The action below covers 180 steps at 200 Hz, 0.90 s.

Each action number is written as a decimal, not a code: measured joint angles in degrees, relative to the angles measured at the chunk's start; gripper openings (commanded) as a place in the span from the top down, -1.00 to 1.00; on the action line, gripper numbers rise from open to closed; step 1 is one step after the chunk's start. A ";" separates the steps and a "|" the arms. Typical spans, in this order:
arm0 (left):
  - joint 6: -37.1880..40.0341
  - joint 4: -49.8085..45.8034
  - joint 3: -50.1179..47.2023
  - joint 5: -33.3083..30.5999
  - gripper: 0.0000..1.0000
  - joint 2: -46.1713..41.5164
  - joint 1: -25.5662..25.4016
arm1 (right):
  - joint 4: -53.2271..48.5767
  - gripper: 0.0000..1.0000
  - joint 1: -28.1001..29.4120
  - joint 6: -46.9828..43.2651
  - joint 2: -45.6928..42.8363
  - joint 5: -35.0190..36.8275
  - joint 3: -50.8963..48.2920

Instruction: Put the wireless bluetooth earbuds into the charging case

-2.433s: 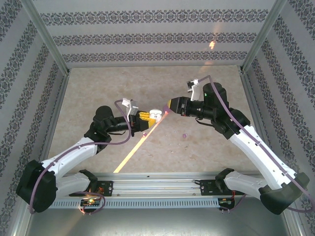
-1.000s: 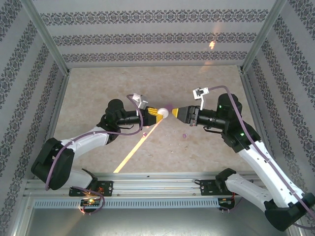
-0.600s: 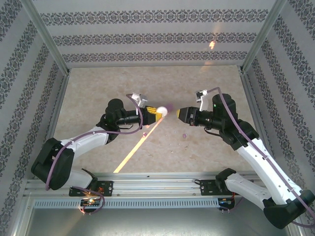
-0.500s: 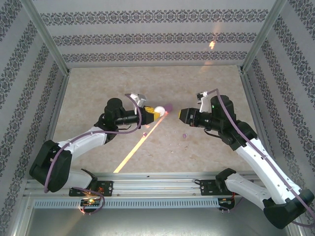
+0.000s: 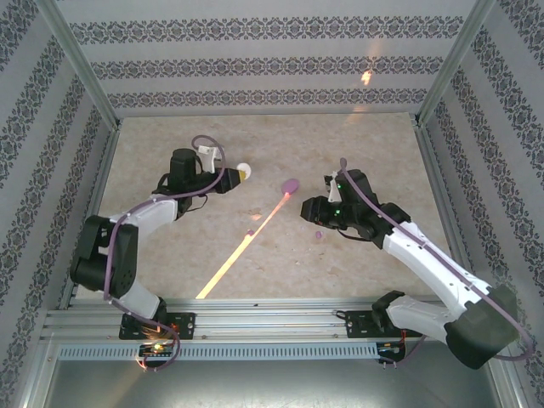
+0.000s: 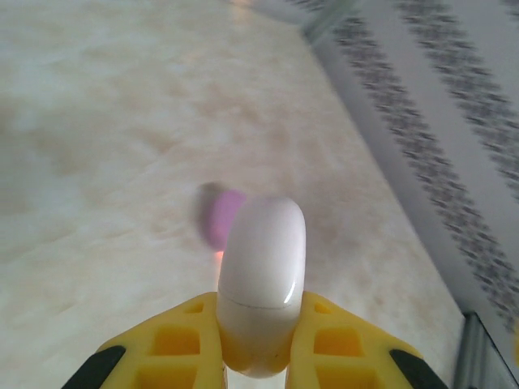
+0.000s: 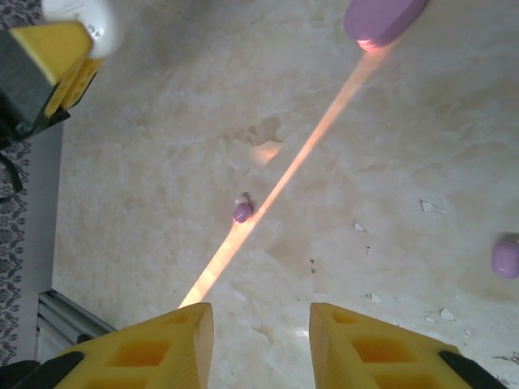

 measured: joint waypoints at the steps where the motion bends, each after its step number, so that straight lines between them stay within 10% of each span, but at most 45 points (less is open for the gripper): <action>1: 0.02 -0.37 0.24 -0.31 0.94 0.37 0.15 | 0.04 0.26 0.00 0.00 0.13 0.00 0.00; 132: 3.54 -23.85 16.90 -17.11 0.77 19.50 7.37 | 3.96 0.23 0.00 -1.51 20.92 -4.09 7.82; 180: 4.00 -23.26 12.98 -16.96 0.25 16.98 7.26 | 5.62 0.18 1.44 -1.51 27.69 -6.08 13.09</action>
